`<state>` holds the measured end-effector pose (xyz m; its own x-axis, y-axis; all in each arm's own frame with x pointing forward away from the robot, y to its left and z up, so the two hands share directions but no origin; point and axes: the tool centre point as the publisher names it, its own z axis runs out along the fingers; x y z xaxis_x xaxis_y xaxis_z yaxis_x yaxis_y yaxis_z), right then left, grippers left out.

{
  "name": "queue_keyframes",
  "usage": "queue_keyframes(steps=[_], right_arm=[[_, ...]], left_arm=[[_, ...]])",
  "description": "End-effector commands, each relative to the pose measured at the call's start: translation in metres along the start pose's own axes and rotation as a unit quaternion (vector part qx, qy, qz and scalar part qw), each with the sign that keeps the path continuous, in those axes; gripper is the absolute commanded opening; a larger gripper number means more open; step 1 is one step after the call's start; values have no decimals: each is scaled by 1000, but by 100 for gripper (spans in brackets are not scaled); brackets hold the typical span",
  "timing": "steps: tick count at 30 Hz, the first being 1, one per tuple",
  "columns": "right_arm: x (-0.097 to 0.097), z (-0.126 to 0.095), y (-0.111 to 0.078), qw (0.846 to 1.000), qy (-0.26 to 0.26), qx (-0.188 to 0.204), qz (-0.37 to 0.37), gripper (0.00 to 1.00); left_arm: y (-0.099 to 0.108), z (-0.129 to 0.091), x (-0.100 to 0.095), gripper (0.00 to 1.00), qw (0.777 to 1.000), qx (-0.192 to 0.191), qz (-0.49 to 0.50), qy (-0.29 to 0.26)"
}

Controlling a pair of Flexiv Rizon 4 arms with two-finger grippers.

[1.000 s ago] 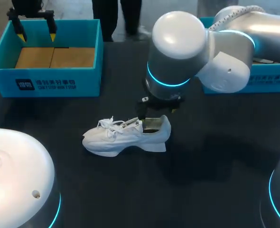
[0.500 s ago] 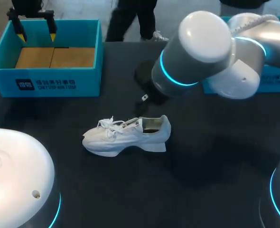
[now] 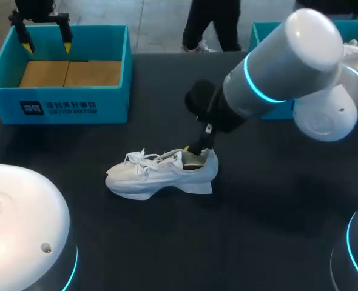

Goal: Take the shoe out of the shoebox, open the shoe tongue, remove and reinsert the insole, then place the shoe into the shoebox

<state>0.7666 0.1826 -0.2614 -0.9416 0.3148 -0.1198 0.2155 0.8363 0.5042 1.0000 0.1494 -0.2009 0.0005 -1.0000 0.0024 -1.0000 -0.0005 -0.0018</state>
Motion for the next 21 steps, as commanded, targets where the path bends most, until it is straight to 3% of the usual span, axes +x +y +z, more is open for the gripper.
queue_keyframes(steps=[1,13,16,21], right_arm=[[-3,-1,-5,998,59,-21,-8,100],[-3,-1,-5,998,59,-21,-8,100],[-1,0,-14,993,84,-79,-19,100],[0,1,-23,986,115,-106,-57,100]], left_arm=[[0,0,0,100,1000,0,0,0],[0,0,0,100,1000,0,0,0],[0,0,0,100,1000,0,0,0],[0,0,0,100,1000,0,0,0]])
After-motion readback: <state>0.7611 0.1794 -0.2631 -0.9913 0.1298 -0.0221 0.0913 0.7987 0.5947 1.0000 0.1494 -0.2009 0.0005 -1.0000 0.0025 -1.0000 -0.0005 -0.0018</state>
